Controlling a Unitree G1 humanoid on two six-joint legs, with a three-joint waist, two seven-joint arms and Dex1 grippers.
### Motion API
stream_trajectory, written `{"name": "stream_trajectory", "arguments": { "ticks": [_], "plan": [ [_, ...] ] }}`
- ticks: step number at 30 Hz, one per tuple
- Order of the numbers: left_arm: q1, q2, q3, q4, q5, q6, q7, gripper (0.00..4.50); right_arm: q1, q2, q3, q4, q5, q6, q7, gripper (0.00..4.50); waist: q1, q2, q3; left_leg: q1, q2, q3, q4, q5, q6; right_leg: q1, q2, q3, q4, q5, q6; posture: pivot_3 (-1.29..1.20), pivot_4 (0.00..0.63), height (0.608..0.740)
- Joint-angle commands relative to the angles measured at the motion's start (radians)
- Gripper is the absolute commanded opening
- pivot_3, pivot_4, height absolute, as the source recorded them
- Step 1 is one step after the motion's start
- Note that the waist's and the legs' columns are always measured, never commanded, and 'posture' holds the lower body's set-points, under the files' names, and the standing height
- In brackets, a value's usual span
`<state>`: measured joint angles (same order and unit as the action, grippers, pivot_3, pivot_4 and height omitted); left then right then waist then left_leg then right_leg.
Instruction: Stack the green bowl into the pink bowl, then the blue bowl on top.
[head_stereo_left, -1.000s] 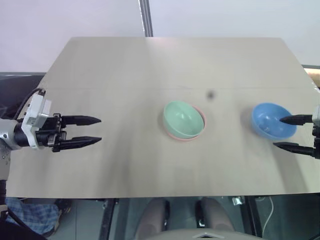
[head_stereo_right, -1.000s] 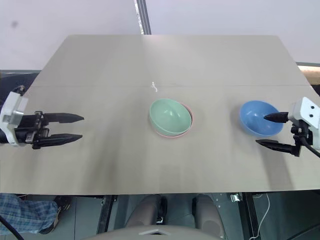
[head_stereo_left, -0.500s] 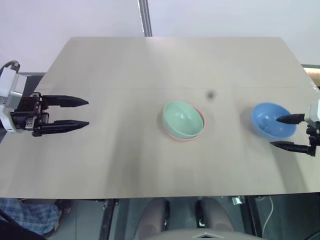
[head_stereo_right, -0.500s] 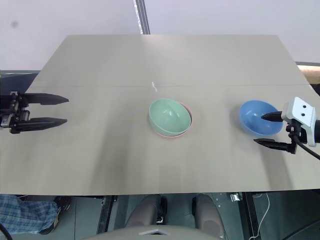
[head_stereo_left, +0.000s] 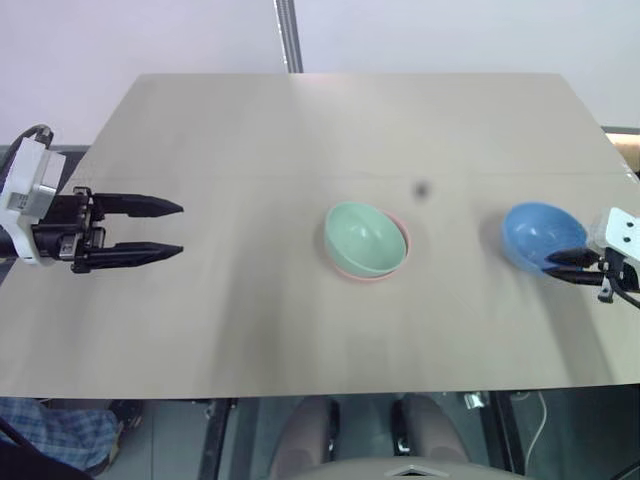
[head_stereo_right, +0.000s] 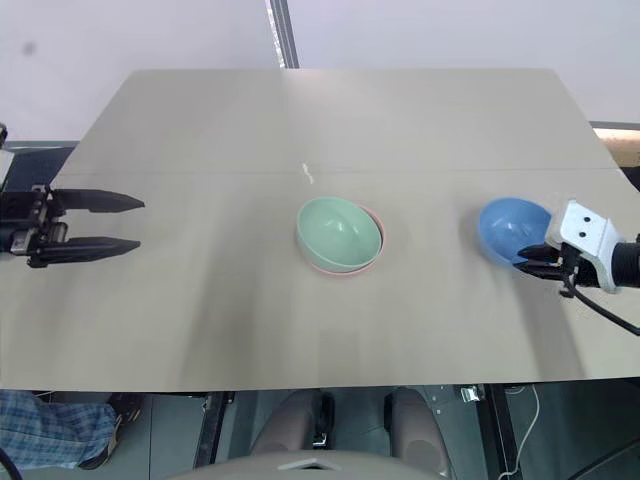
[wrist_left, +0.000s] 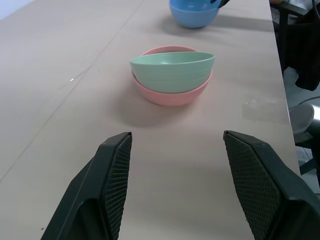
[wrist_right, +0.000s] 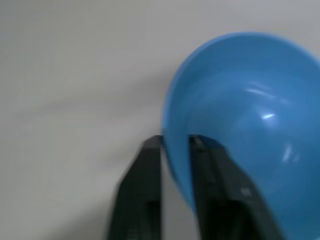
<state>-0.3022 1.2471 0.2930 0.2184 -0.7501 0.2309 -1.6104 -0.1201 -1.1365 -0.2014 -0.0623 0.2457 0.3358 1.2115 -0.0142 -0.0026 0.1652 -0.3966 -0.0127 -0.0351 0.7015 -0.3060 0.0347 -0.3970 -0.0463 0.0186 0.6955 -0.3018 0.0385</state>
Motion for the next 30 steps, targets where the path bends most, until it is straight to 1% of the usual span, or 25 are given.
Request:
{"name": "stream_trajectory", "arguments": {
  "ticks": [1,5,6,8,9,10,11,12,13,14,19,25,29,30],
  "plan": [
    [-0.018,0.009,0.007,-0.004,-0.017,-0.014,-0.004,3.11,-0.003,-0.015,-0.017,-0.040,0.013,-0.003,0.007,0.08,0.000,0.000,0.000,0.000,0.000,0.000,0.000,0.000,0.000,0.000,0.000,0.000,0.000,0.000,0.000,0.00,0.150,0.740],
    [-0.018,0.008,0.002,0.001,-0.015,-0.018,-0.004,3.11,-0.008,-0.013,-0.030,-0.051,0.037,0.015,0.016,0.08,0.000,0.000,0.000,0.000,0.000,0.000,0.000,0.000,0.000,0.000,0.000,0.000,0.000,0.000,0.000,0.00,0.150,0.740],
    [-0.018,0.008,0.001,0.001,-0.015,-0.018,-0.004,3.11,-0.004,-0.017,-0.029,-0.051,0.031,0.009,0.015,0.53,0.000,0.000,0.000,0.000,0.000,0.000,0.000,0.000,0.000,0.000,0.000,0.000,0.000,0.000,0.000,0.00,0.150,0.740],
    [-0.018,0.004,0.000,-0.004,-0.014,-0.016,-0.004,3.11,0.004,-0.025,-0.024,-0.048,0.017,-0.002,0.013,0.90,0.000,0.000,0.000,0.000,0.000,0.000,0.000,0.000,0.000,0.000,0.000,0.000,0.000,0.000,0.000,0.00,0.150,0.740],
    [-0.017,0.002,0.001,-0.007,-0.013,-0.014,-0.004,3.11,0.005,-0.025,-0.024,-0.046,0.013,-0.004,0.008,1.23,0.000,0.000,0.000,0.000,0.000,0.000,0.000,0.000,0.000,0.000,0.000,0.000,0.000,0.000,0.000,0.00,0.150,0.740],
    [-0.018,0.001,0.001,-0.010,-0.013,-0.012,-0.004,3.11,0.003,-0.023,-0.024,-0.044,0.013,-0.004,0.005,1.78,0.000,0.000,0.000,0.000,0.000,0.000,0.000,0.000,0.000,0.000,0.000,0.000,0.000,0.000,0.000,0.00,0.150,0.740],
    [-0.018,0.000,0.001,-0.012,-0.013,-0.010,-0.004,3.11,0.004,-0.022,-0.027,-0.045,0.017,-0.003,0.008,2.13,0.000,0.000,0.000,0.000,0.000,0.000,0.000,0.000,0.000,0.000,0.000,0.000,0.000,0.000,0.000,0.00,0.150,0.740],
    [-0.018,0.000,0.001,-0.011,-0.013,-0.011,-0.004,3.11,0.000,-0.019,-0.028,-0.045,0.019,0.003,0.002,2.71,0.000,0.000,0.000,0.000,0.000,0.000,0.000,0.000,0.000,0.000,0.000,0.000,0.000,0.000,0.000,0.00,0.150,0.740],
    [-0.018,0.000,0.000,-0.009,-0.013,-0.013,-0.004,3.11,-0.005,-0.017,-0.028,-0.045,0.020,0.010,-0.003,2.88,0.000,0.000,0.000,0.000,0.000,0.000,0.000,0.000,0.000,0.000,0.000,0.000,0.000,0.000,0.000,0.00,0.150,0.740],
    [-0.018,0.001,-0.001,-0.007,-0.012,-0.014,-0.004,3.11,-0.005,-0.018,-0.027,-0.048,0.025,0.013,0.003,3.54,0.000,0.000,0.000,0.000,0.000,0.000,0.000,0.000,0.000,0.000,0.000,0.000,0.000,0.000,0.000,0.00,0.150,0.740],
    [-0.019,0.000,-0.002,-0.005,-0.011,-0.016,-0.004,3.11,-0.002,-0.026,-0.014,-0.052,0.013,0.027,-0.002,3.54,0.000,0.000,0.000,0.000,0.000,0.000,0.000,0.000,0.000,0.000,0.000,0.000,0.000,0.000,0.000,0.00,0.150,0.740],
    [-0.018,0.002,-0.002,-0.005,-0.010,-0.016,-0.004,3.11,0.004,-0.057,0.063,-0.009,-0.109,0.024,-0.056,3.54,0.000,0.000,0.000,0.000,0.000,0.000,0.000,0.000,0.000,0.000,0.000,0.000,0.000,0.000,0.000,0.00,0.150,0.740],
    [-0.022,0.002,-0.006,-0.001,-0.009,-0.017,-0.004,3.11,-0.011,-0.048,0.078,-0.003,-0.124,0.020,-0.063,3.54,0.000,0.000,0.000,0.000,0.000,0.000,0.000,0.000,0.000,0.000,0.000,0.000,0.000,0.000,0.000,0.00,0.150,0.740],
    [-0.022,0.003,-0.006,0.001,-0.009,-0.018,-0.004,3.11,-0.018,-0.042,0.078,-0.004,-0.125,0.020,-0.067,3.30,0.000,0.000,0.000,0.000,0.000,0.000,0.000,0.000,0.000,0.000,0.000,0.000,0.000,0.000,0.000,0.00,0.150,0.740]
  ]
}}
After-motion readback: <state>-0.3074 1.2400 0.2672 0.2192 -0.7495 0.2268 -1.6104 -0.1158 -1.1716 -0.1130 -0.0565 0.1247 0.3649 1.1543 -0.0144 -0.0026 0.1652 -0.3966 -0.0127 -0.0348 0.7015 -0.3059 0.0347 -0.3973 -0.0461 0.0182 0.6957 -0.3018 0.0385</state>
